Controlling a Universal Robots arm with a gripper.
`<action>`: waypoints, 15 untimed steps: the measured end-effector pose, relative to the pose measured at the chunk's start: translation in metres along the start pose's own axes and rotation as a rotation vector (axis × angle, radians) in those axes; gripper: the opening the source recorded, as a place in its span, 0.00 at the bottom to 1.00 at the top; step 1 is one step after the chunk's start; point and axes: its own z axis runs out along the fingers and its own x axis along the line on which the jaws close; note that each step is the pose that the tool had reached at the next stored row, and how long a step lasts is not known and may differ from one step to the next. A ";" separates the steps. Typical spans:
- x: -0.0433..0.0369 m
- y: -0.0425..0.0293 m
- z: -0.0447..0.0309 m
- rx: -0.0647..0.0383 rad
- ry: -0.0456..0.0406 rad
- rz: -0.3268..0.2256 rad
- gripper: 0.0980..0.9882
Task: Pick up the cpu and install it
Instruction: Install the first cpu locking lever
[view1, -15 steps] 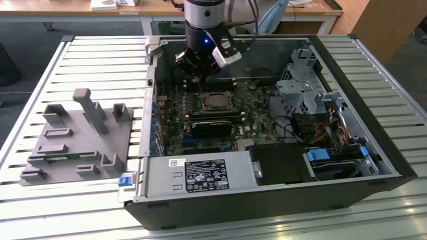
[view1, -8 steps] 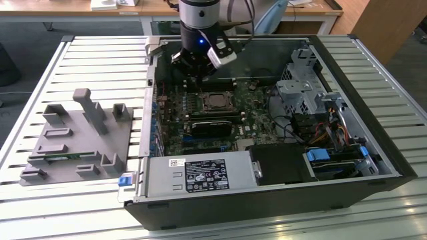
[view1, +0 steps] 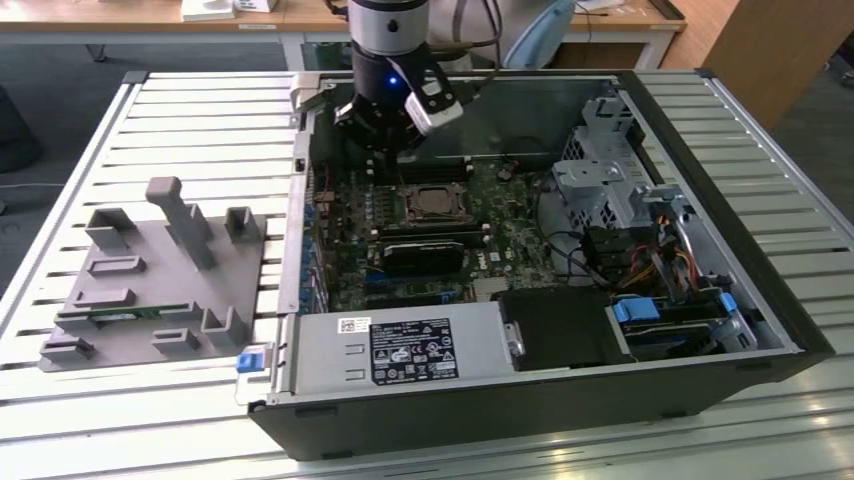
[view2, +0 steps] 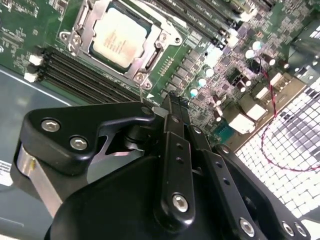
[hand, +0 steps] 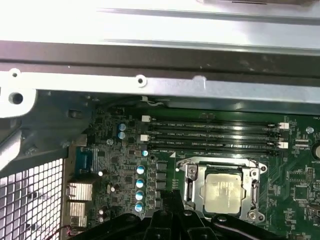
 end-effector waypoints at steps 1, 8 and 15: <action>0.0006 0.0011 0.0005 0.000 0.0000 0.000 0.01; 0.0059 0.0112 0.0039 0.000 0.0000 0.000 0.01; 0.0057 0.0237 0.0047 0.000 -0.0017 0.000 0.01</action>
